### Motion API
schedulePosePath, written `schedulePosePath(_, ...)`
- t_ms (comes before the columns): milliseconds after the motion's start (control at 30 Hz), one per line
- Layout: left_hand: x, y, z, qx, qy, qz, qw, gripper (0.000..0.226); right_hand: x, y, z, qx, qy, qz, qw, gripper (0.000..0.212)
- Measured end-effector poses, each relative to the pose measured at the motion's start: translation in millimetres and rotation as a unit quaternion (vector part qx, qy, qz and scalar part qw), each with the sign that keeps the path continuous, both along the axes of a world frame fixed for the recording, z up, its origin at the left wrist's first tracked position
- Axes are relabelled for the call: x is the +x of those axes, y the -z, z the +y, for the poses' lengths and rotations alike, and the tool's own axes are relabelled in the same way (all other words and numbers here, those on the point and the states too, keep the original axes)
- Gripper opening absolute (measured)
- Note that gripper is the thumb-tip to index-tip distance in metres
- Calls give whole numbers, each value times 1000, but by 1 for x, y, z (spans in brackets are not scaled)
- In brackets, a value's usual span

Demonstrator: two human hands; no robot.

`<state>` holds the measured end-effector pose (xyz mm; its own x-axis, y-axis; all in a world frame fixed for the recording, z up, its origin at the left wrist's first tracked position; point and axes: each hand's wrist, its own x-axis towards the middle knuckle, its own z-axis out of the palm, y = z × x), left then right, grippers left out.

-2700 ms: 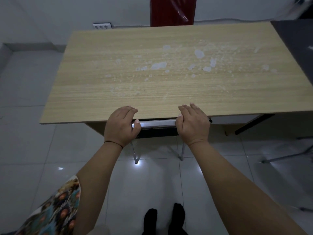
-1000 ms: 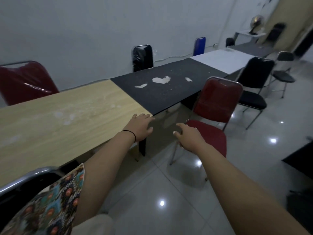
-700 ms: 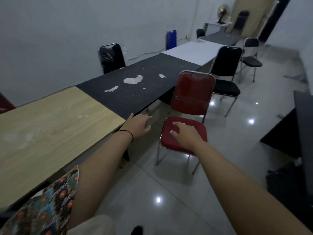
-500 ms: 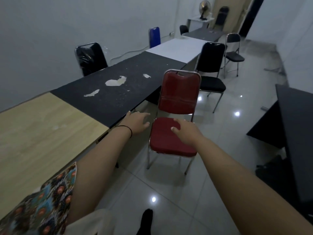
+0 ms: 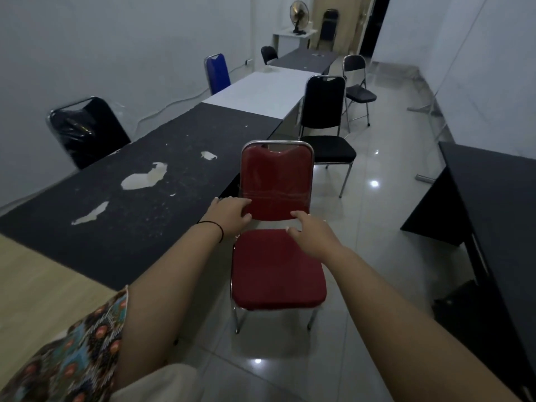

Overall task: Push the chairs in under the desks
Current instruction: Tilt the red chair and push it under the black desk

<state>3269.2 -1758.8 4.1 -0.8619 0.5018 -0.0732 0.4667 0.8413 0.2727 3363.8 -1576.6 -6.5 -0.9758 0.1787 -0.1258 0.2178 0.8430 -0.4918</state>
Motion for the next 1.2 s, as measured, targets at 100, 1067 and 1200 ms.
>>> schedulePosePath(100,-24,6,21,-14,15,5,1000,47,-19,4,20,-9,14,-7,1000,51)
schedulePosePath(1067,-220,69,236,67,-99,-39,992,54,-255,42,243,-13,-47,-41,998,51)
schedulePosePath(1200,-236,79,242,65,-115,-51,990,54,-282,49,248,-18,-71,-40,997,53)
